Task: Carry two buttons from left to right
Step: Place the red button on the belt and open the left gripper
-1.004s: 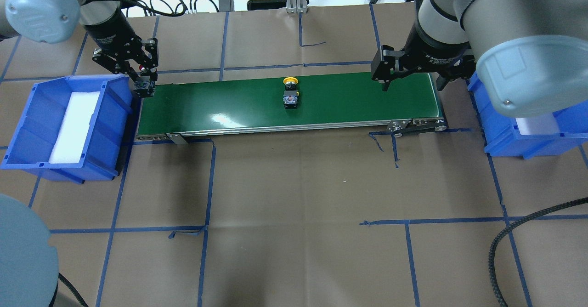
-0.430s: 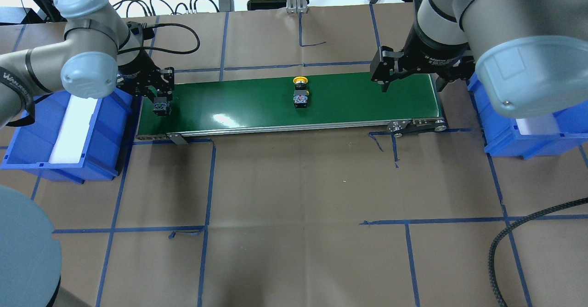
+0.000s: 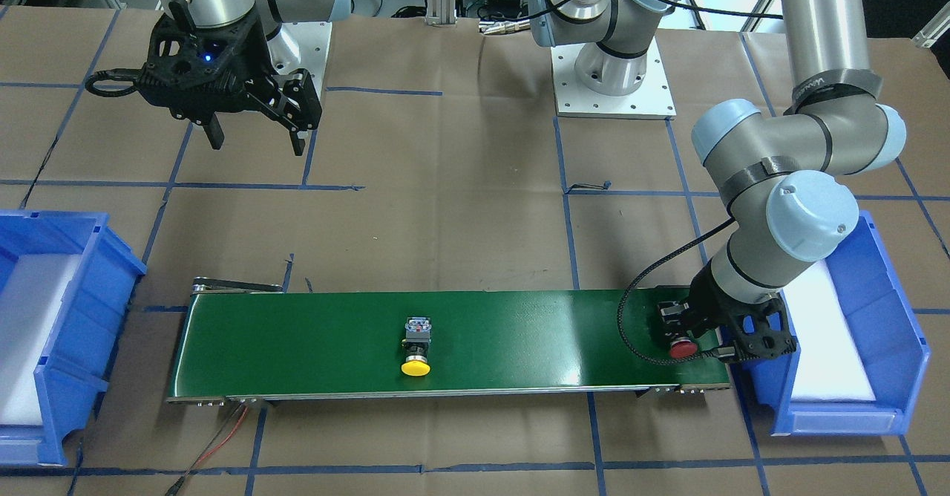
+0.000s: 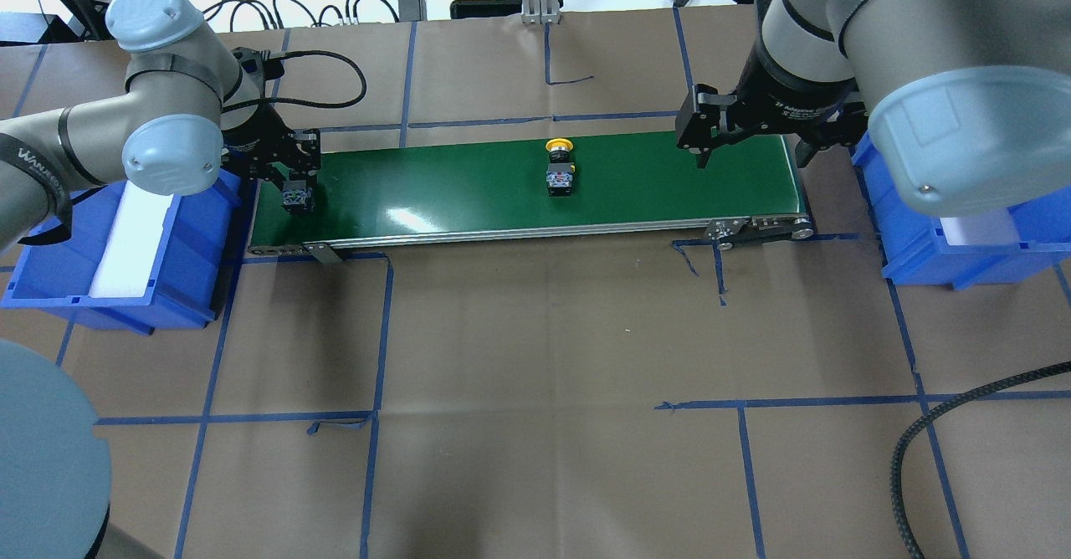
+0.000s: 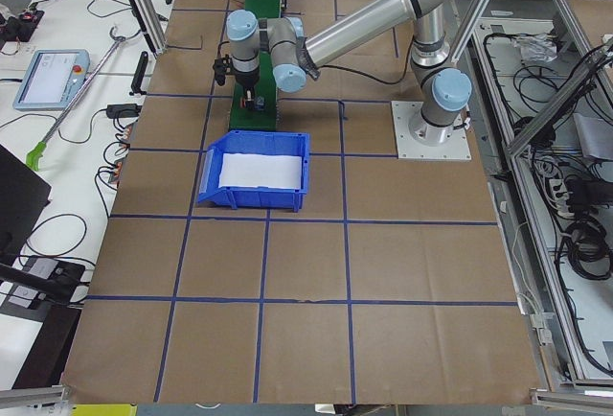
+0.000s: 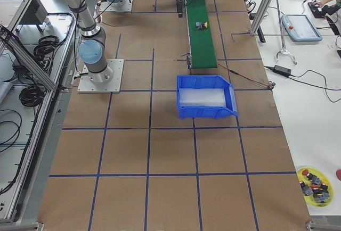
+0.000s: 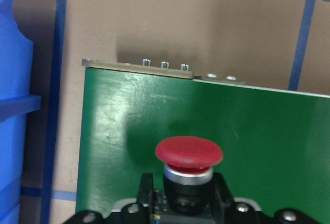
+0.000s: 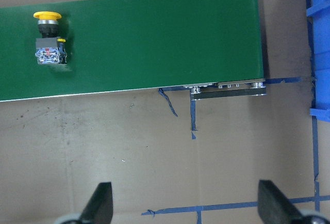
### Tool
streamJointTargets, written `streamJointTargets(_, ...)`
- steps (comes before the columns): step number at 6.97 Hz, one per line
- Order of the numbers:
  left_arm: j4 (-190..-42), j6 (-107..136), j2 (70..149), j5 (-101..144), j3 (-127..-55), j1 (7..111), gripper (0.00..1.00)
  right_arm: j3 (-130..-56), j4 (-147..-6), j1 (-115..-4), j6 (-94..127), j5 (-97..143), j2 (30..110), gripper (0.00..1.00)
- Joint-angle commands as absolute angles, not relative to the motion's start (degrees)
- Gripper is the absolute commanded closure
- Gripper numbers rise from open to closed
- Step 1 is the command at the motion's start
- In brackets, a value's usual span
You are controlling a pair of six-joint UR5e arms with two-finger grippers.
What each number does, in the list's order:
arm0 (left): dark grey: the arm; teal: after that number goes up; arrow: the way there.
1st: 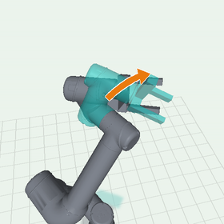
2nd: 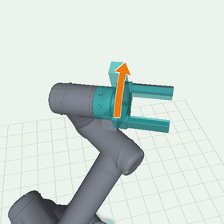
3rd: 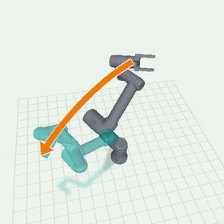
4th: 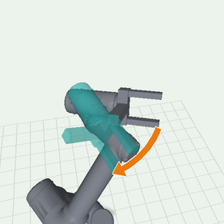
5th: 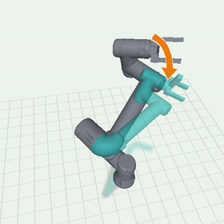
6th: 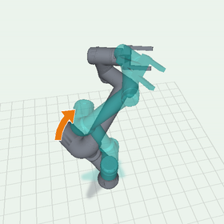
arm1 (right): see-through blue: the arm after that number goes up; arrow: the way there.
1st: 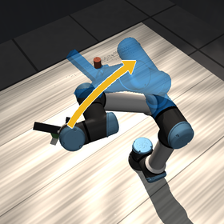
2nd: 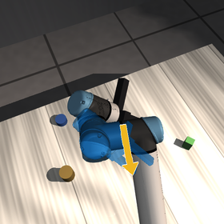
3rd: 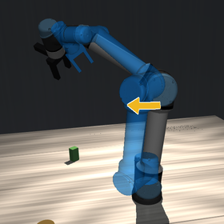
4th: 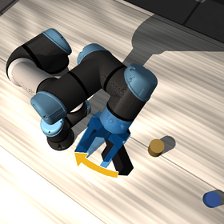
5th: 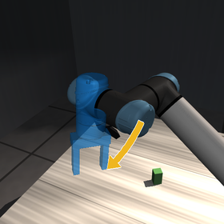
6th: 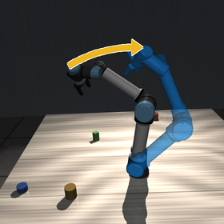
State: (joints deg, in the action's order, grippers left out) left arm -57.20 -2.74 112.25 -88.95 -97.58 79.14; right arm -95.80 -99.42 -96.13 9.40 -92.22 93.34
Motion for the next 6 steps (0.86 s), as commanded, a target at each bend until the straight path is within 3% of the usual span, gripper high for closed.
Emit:
streamJointTargets(1, -57.5, -2.7, 111.6, -88.9, -95.6, 78.9, 0.01, -95.9, -99.3, -96.1, 9.4, -92.3, 93.4, 0.0)
streamJointTargets(6, -86.3, -2.8, 108.5, -88.1, -76.8, 80.0, 0.01, -95.8, -99.4, -96.2, 9.4, -92.2, 93.3, 0.0)
